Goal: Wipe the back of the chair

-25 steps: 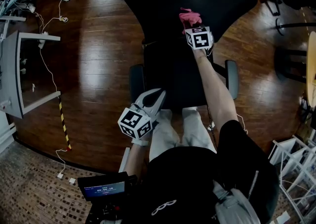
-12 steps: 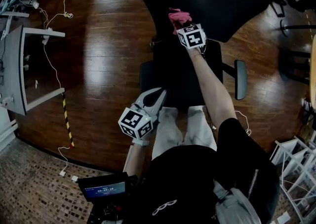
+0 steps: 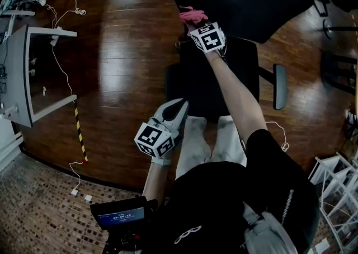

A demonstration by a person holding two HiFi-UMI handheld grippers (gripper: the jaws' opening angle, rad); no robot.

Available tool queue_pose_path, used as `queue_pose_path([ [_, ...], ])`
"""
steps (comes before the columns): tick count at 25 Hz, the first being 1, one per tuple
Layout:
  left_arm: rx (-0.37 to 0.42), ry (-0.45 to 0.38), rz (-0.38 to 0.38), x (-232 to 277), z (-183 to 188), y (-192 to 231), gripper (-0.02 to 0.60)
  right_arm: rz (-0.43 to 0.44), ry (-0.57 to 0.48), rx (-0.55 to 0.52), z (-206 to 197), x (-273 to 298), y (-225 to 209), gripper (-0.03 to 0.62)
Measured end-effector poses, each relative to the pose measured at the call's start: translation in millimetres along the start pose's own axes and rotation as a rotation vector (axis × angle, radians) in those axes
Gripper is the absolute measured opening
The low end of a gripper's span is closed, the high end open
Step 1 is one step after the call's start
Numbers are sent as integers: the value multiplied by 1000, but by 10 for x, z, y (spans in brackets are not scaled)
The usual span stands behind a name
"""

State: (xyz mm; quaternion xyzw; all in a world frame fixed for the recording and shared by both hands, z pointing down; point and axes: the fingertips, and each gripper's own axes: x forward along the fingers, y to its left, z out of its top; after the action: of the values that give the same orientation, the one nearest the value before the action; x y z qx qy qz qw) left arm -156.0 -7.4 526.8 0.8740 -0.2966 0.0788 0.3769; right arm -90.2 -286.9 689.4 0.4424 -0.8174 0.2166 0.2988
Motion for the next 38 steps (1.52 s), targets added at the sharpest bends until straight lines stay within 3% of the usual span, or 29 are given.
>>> queue_pose_path([
  [7,9,14,-6,123,-36,-107,-9,161,26,-100,-88,148,400,41],
  [14,18,43,3,210,-94,-219,-9,123,20,-30,-226,91,110,43],
  [38,69,134,-80,1426,-280,-1037,-9,-36,24,111,-1167,-981,-1799,46],
])
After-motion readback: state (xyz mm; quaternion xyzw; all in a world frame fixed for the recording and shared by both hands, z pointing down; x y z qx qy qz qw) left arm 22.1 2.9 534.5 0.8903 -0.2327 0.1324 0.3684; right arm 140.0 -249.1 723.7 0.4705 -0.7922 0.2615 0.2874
